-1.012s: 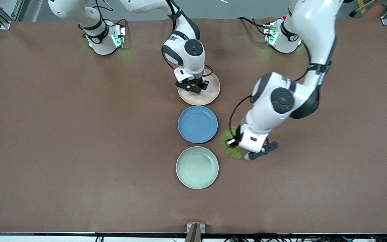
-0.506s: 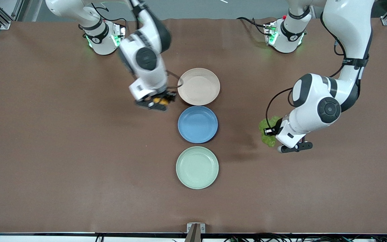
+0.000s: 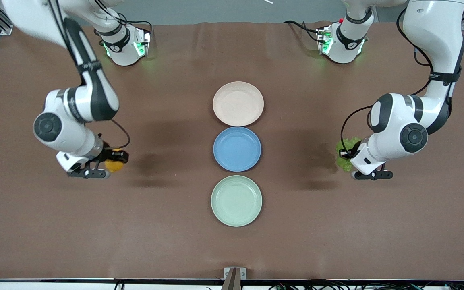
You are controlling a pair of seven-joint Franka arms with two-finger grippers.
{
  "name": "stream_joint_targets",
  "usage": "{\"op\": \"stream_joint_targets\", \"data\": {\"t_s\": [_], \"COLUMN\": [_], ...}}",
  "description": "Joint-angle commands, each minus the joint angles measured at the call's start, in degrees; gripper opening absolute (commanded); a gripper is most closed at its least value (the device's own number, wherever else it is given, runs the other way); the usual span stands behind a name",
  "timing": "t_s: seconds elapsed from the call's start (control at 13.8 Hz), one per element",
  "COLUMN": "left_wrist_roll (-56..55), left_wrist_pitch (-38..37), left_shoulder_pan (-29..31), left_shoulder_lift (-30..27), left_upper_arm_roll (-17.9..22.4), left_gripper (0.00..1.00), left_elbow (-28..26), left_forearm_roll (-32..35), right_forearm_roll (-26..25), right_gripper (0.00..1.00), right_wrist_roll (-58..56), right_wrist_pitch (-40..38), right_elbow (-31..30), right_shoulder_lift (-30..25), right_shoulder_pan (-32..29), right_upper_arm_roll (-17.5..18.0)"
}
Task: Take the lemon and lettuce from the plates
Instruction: 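Carry the lemon and lettuce off the plates onto the bare table, then open the left gripper over the lettuce while the right gripper lowers the lemon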
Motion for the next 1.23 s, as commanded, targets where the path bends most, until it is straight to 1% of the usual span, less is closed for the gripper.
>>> {"op": "stream_joint_targets", "data": {"t_s": [0.0, 0.07, 0.22, 0.29, 0.36, 0.43, 0.51, 0.65, 0.8, 0.87, 0.94, 1.01, 1.16], "left_wrist_roll": [2.4, 2.9, 3.2, 3.2, 3.3, 3.1, 2.9, 3.1, 3.2, 3.2, 3.3, 3.2, 3.4], "left_wrist_pitch": [2.4, 2.9, 4.6, 5.2, 5.0, 4.4, 2.9, -2.5, -4.9, -5.8, -6.6, -8.2, -12.7], "left_shoulder_pan": [1.7, 1.7, 2.4, 2.5, 2.5, 2.5, 2.4, 2.3, 2.5, 2.5, 2.6, 2.6, 2.8], "left_shoulder_lift": [-0.2, 0.2, 0.7, 0.8, 0.7, 0.2, -0.7, -2.9, -5.4, -7.2, -8.9, -10.4, -12.5], "left_upper_arm_roll": [-0.7, -0.6, -0.7, -0.7, -0.7, -0.8, -0.8, -0.8, -0.8, -0.8, -0.8, -0.7, -0.7], "left_gripper": [0.06, 0.06, 0.07, 0.09, 0.27, 0.69, 0.99, 1.00, 1.00, 1.00, 1.00, 1.00, 1.00], "left_elbow": [-2.1, -2.4, -3.1, -3.3, -3.3, -3.3, -3.0, -1.3, -0.2, -0.1, 0.2, 0.9, 3.7], "left_forearm_roll": [2.5, 2.5, 2.6, 2.6, 2.6, 2.6, 2.6, 2.6, 2.5, 2.5, 2.5, 2.5, 2.5], "right_forearm_roll": [0.0, 0.0, 0.0, 0.0, 0.0, 0.0, 0.0, 0.0, 0.0, 0.0, 0.0, 0.0, 0.0], "right_gripper": [0.02, 0.02, 0.02, 0.02, 0.02, 0.03, 0.03, 0.04, 0.04, 0.09, 0.37, 0.99, 1.00], "right_wrist_roll": [-3.1, -3.2, -3.9, -4.6, -6.2, -8.1, -9.5, -9.9, -9.9, -9.9, -9.9, -9.9, -9.8], "right_wrist_pitch": [5.1, 5.6, 5.6, 5.7, 5.7, 5.6, 5.6, 5.7, 5.8, 5.7, 5.5, 5.2, 4.3], "right_elbow": [1.3, 1.0, -0.2, -0.7, -0.7, -0.7, -0.8, -2.4, -3.2, -3.2, -3.0, -2.7, -1.0], "right_shoulder_lift": [6.3, 7.3, 7.3, 7.3, 7.4, 7.9, 8.0, 8.0, 7.9, 7.9, 7.9, 7.8, 6.9], "right_shoulder_pan": [-2.9, -3.4, -3.9, -4.3, -5.4, -6.2, -7.0, -7.3, -7.3, -7.3, -7.3, -7.1, -6.9], "right_upper_arm_roll": [1.5, 1.5, 1.6, 1.5, 1.6, 1.6, 1.6, 1.6, 1.7, 1.7, 1.7, 1.7, 1.7]}}
